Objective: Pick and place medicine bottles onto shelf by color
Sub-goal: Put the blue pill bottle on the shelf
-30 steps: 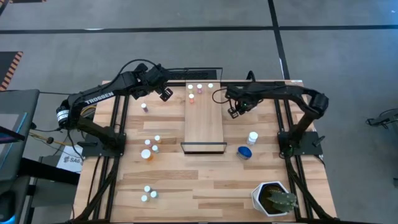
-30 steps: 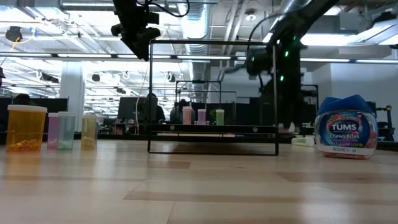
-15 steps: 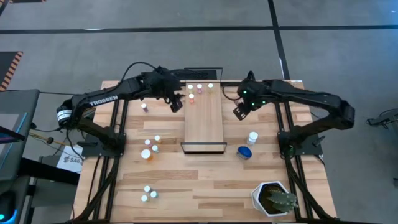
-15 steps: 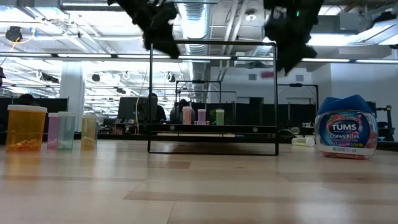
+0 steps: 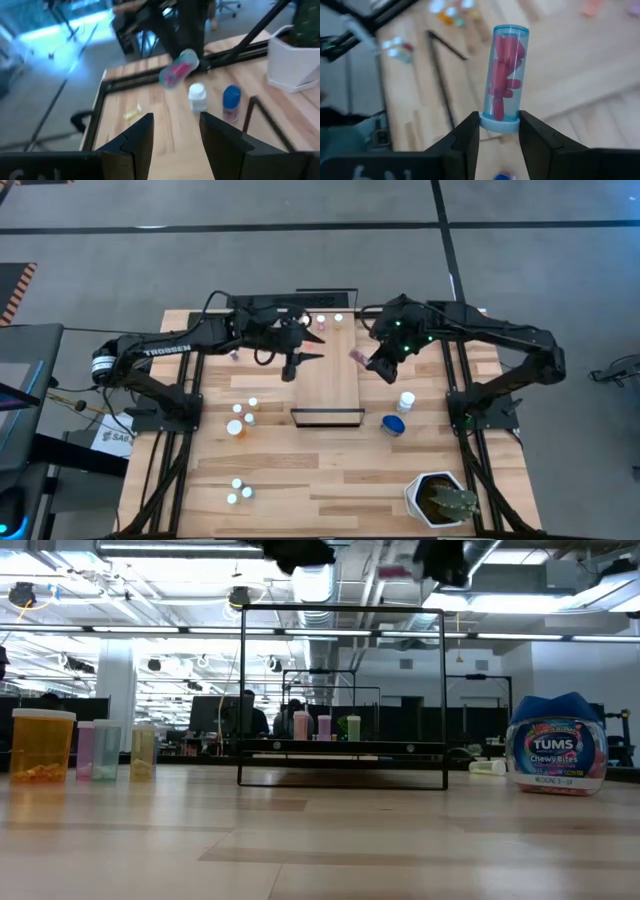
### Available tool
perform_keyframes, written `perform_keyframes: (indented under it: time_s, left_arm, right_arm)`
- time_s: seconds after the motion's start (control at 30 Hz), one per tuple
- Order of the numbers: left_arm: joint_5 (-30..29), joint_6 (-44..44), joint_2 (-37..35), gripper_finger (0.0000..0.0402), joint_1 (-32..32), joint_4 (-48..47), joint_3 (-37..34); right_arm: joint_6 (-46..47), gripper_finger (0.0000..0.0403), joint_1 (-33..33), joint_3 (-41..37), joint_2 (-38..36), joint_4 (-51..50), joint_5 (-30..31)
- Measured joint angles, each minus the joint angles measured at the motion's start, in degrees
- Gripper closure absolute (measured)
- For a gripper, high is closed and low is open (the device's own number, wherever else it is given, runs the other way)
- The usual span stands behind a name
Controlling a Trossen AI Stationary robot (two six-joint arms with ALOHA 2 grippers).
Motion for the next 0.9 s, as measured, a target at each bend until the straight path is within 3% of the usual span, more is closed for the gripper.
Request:
perform_keyframes:
  time_s: [0.37, 0.67, 0.9]
  left_arm:
    - [-0.7, 10.4, 0.0, 0.0245, -7.2, 2.8, 0.0]
    - [-8.3, 15.0, 0.0, 0.0185, -9.8, 3.4, 0.0]
    - [-8.4, 17.1, 1.5, 0.0151, -9.8, 4.4, 0.0]
  right_arm:
    - [-5.6, 0.0265, 3.3, 11.2, 8.0, -2.7, -5.1]
    - [-7.9, 0.0266, 2.7, 13.5, 10.2, -4.0, -7.5]
    - [-9.0, 0.0267, 1.8, 13.6, 11.0, -2.3, -9.4]
